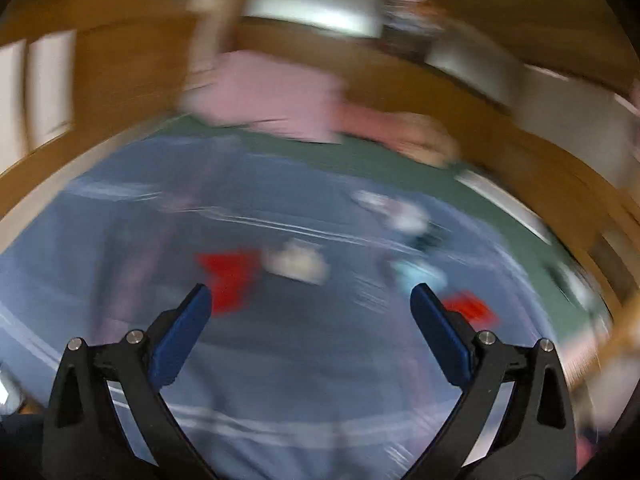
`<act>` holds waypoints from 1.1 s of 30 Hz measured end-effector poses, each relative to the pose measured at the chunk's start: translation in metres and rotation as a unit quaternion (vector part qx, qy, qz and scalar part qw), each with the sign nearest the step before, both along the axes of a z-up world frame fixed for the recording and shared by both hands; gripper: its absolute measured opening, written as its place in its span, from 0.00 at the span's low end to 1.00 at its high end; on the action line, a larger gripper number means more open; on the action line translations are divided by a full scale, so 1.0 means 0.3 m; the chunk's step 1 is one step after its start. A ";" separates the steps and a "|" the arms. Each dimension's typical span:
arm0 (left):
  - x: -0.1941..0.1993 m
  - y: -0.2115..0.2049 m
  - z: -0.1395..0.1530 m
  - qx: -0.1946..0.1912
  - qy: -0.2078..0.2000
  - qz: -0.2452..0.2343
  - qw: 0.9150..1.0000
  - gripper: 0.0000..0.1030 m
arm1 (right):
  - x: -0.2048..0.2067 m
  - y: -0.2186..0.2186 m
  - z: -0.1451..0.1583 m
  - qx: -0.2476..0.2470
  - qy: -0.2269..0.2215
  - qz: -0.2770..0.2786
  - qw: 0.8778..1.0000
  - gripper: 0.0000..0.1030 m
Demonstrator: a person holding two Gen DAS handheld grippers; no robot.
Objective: Collect trash
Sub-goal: 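Grasp the red snack packet on the sheet with the left tool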
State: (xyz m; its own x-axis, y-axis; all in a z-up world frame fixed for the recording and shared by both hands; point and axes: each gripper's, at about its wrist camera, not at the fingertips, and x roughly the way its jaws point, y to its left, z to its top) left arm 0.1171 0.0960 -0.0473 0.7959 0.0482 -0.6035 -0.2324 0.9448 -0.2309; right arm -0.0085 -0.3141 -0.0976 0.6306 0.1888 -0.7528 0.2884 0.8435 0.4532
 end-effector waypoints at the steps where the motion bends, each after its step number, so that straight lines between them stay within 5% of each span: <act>1: 0.046 0.056 -0.017 -0.008 0.023 0.027 0.999 0.96 | 0.004 -0.001 -0.009 0.003 0.003 -0.001 1.000 0.73; 5: 0.237 0.278 -0.155 -0.116 0.116 0.104 0.981 0.96 | 0.018 0.004 -0.023 0.004 0.010 0.003 1.000 0.73; 9: 0.376 0.257 -0.305 -0.208 0.170 0.053 0.962 0.96 | 0.027 -0.002 -0.017 -0.005 0.011 0.003 1.000 0.73; 12: 0.419 0.231 -0.407 -0.203 0.223 0.060 0.952 0.95 | 0.023 -0.020 -0.017 -0.004 0.009 -0.002 1.000 0.73; 14: 0.432 0.195 -0.409 -0.159 0.232 0.039 0.959 0.90 | 0.026 -0.024 -0.021 -0.004 0.010 -0.003 1.000 0.73; 16: 0.449 0.181 -0.387 -0.120 0.230 0.018 0.965 0.33 | 0.033 -0.023 -0.022 -0.001 0.008 -0.004 1.000 0.73; 17: 0.441 0.167 -0.389 -0.115 0.238 0.005 0.964 0.28 | 0.040 -0.017 -0.019 0.002 0.006 -0.002 1.000 0.73; 21: 0.331 0.170 -0.317 -0.153 0.198 0.016 0.968 0.27 | 0.115 0.048 0.008 -0.008 0.002 0.019 1.000 0.73; 27: 0.088 0.165 -0.161 -0.107 0.088 0.075 0.988 0.28 | 0.389 0.320 0.081 -0.034 -0.031 0.108 0.993 0.73; 29: 0.076 0.162 -0.135 -0.061 0.081 0.097 0.990 0.29 | 0.511 0.452 0.084 -0.053 -0.031 0.149 0.987 0.73; 33: 0.081 0.213 -0.179 -0.088 0.110 0.125 0.982 0.30 | 0.780 0.758 0.025 -0.071 -0.015 0.221 0.973 0.73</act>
